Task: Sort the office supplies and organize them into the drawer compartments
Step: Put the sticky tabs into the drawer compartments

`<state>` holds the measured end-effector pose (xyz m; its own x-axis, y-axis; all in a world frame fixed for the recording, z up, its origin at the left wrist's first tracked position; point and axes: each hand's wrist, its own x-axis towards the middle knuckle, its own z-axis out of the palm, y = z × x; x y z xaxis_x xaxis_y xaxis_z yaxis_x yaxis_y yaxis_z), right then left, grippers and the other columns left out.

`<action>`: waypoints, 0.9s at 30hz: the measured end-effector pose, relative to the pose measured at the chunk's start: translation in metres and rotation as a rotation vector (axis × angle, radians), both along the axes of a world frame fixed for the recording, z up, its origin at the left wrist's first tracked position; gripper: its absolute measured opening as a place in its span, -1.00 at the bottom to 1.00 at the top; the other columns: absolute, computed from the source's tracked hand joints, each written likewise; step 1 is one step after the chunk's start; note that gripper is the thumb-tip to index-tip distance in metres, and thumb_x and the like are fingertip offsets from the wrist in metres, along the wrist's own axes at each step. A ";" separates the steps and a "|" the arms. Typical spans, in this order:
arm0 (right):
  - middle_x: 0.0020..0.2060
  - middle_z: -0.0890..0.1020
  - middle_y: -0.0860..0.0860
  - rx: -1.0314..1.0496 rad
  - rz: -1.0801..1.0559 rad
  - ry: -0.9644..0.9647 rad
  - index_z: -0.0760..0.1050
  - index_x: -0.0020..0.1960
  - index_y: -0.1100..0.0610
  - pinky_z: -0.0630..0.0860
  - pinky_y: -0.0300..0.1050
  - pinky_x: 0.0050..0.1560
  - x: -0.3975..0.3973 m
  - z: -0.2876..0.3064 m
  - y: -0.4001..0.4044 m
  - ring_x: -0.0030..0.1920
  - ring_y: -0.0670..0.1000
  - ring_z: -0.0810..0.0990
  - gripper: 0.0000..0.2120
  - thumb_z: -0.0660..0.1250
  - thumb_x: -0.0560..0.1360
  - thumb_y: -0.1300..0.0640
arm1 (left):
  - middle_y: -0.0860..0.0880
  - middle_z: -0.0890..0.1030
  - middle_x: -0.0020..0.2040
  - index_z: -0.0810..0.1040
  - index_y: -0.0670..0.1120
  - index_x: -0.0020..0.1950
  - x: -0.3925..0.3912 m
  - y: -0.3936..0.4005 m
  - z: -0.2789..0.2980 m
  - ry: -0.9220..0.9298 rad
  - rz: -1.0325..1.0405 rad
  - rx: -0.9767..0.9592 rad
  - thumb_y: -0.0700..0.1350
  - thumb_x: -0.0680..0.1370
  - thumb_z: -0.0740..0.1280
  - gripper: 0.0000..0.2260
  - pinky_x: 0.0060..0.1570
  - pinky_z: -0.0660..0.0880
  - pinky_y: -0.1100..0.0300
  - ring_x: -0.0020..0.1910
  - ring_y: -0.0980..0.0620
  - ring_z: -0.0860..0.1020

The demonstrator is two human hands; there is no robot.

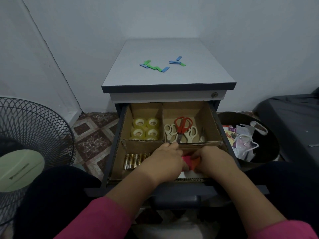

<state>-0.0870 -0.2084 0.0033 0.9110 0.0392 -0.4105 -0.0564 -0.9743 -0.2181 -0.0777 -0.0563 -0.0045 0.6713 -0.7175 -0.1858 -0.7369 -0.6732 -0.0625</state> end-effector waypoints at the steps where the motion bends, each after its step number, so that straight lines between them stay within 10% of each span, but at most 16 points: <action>1: 0.13 0.60 -0.02 0.005 0.000 -0.002 0.54 0.23 -0.18 0.54 -0.04 0.14 0.000 0.000 0.000 0.12 0.03 0.57 -0.57 0.43 0.36 -0.03 | -0.05 0.46 0.17 0.43 0.19 0.38 0.000 0.000 0.000 0.002 0.002 -0.004 -0.20 0.60 0.13 -0.58 0.15 0.22 0.09 0.18 -0.07 0.29; 27: 0.05 0.61 -0.03 -0.058 -0.047 -0.047 0.56 0.17 -0.12 0.56 -0.02 0.08 0.002 -0.009 -0.006 0.04 0.02 0.59 -0.65 0.40 0.40 0.11 | -0.05 0.45 0.15 0.30 0.27 0.43 0.003 0.000 -0.003 -0.018 -0.006 0.010 -0.18 0.62 0.11 -0.54 0.13 0.22 0.08 0.18 -0.09 0.30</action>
<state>-0.0849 -0.2139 -0.0053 0.9297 -0.0264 -0.3674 -0.0932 -0.9818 -0.1653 -0.0747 -0.0564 -0.0072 0.6704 -0.7196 -0.1807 -0.7394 -0.6682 -0.0826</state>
